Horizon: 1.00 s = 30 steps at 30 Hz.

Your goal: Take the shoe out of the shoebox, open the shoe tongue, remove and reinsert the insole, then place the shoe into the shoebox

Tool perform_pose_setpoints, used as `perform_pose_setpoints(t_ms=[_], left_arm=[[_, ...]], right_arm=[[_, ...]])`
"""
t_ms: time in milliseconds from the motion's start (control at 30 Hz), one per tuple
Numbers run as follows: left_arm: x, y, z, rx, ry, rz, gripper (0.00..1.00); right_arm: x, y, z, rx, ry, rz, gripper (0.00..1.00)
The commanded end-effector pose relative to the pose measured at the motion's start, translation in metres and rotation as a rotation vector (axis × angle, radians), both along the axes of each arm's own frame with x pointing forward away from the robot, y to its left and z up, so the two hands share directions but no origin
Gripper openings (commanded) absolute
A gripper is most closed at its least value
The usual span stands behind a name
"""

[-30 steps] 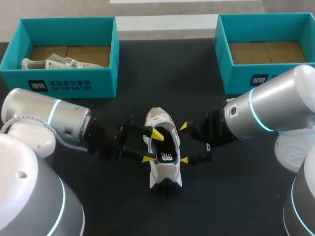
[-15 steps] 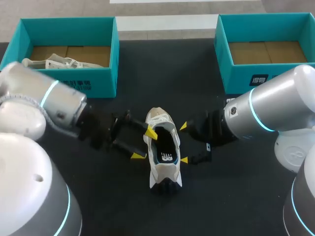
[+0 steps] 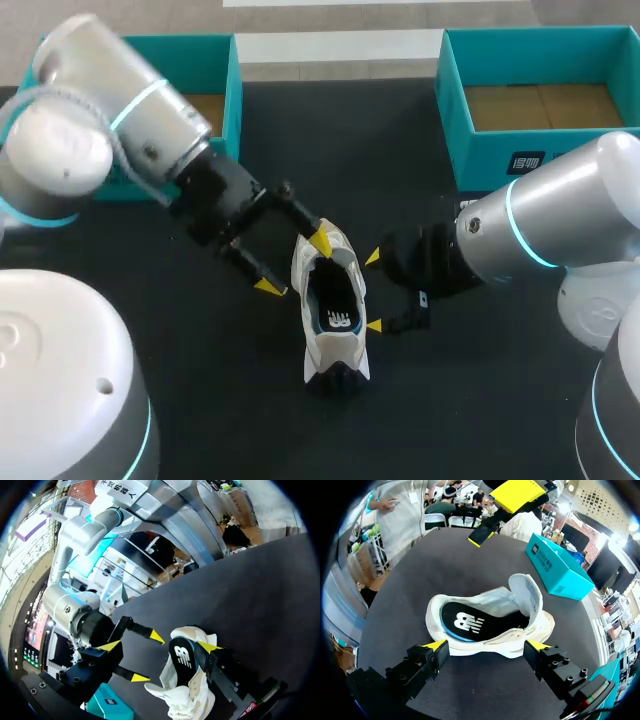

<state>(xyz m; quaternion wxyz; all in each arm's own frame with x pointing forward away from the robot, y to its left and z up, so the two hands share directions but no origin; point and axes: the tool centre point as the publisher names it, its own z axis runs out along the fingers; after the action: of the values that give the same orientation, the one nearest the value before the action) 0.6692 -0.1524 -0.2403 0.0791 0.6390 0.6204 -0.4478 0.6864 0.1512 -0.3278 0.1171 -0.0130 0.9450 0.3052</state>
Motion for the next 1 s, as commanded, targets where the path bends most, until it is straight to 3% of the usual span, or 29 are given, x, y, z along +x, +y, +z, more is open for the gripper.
perform_pose_setpoints(t_ms=[33,467,800,1000], left_arm=[[0.009,-0.002,0.003,0.36,0.004,-0.225,1.0],[0.009,-0.002,0.003,0.36,0.004,-0.225,1.0],[0.009,-0.002,0.003,0.36,0.004,-0.225,1.0],[0.009,-0.002,0.003,0.36,0.004,-0.225,1.0]], right_arm=[[-0.001,0.0,-0.001,0.001,-0.002,0.0,1.0],[0.021,-0.089,0.061,-0.134,0.014,-0.014,1.0],[0.025,-0.115,0.115,-0.124,0.048,-0.024,1.0],[0.032,-0.122,0.144,-0.121,0.114,0.019,1.0]])
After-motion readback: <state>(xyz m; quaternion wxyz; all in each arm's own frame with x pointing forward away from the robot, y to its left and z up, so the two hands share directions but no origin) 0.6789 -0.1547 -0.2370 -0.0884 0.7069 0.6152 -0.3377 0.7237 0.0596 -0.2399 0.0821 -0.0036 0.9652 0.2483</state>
